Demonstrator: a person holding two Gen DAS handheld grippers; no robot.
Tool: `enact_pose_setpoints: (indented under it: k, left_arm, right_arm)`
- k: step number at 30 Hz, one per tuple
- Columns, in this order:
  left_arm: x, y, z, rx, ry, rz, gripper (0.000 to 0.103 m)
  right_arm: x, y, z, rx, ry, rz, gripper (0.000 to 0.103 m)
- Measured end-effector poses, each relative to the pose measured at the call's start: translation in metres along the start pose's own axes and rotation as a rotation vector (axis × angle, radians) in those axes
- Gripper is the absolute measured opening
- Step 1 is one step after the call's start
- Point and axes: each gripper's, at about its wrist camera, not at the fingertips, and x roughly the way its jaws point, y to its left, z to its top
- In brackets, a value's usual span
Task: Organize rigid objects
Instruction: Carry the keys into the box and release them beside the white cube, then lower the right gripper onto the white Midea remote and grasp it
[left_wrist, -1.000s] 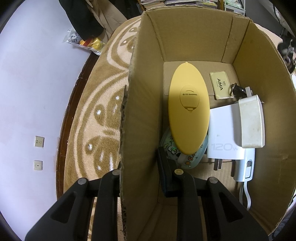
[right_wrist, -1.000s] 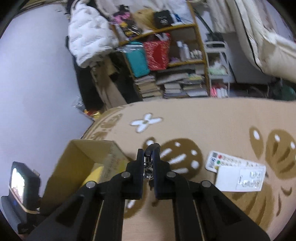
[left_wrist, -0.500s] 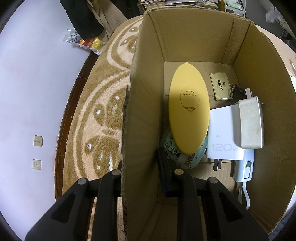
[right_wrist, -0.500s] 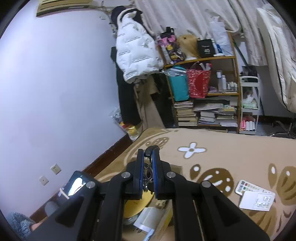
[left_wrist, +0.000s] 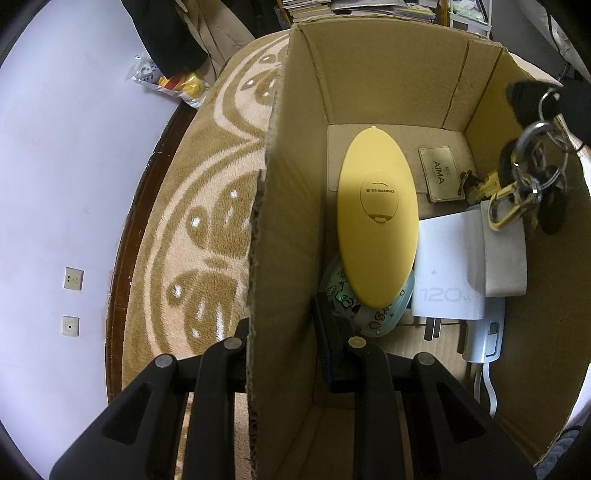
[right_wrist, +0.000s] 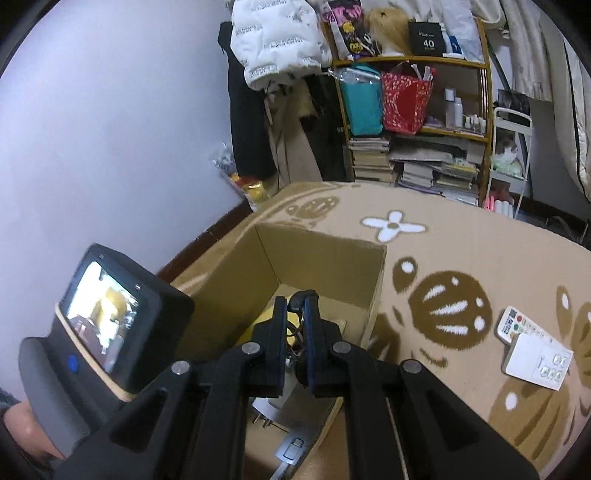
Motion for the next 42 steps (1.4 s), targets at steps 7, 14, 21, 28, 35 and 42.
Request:
enact_pose_setpoints:
  k: [7,14,21,28,35,42]
  left_arm:
    - [0.001,-0.001,-0.001,0.002,-0.001,0.002,0.022]
    - [0.001,-0.001,-0.001,0.003,-0.001,0.002,0.022]
    - [0.000,-0.001,-0.001,0.006,-0.002,0.004,0.022]
    - [0.000,-0.003,-0.001,0.008,-0.002,0.005,0.022]
    - [-0.001,-0.005,-0.001,0.015,-0.002,0.014,0.022]
    - [-0.001,-0.006,-0.002,0.021,-0.003,0.020,0.022]
  right_arm:
    - [0.001,-0.008,-0.001,0.010,-0.001,-0.034,0.010]
    - [-0.009,-0.026,0.005,0.055,-0.043,-0.095,0.044]
    - [-0.019,-0.071,0.009,0.161,-0.058,-0.201,0.078]
    - [-0.014,-0.129,-0.003,0.271,-0.003,-0.354,0.093]
    - [0.000,-0.185,-0.030,0.443,0.075,-0.374,0.094]
    - [0.010,-0.215,-0.055,0.591,0.173,-0.386,0.094]
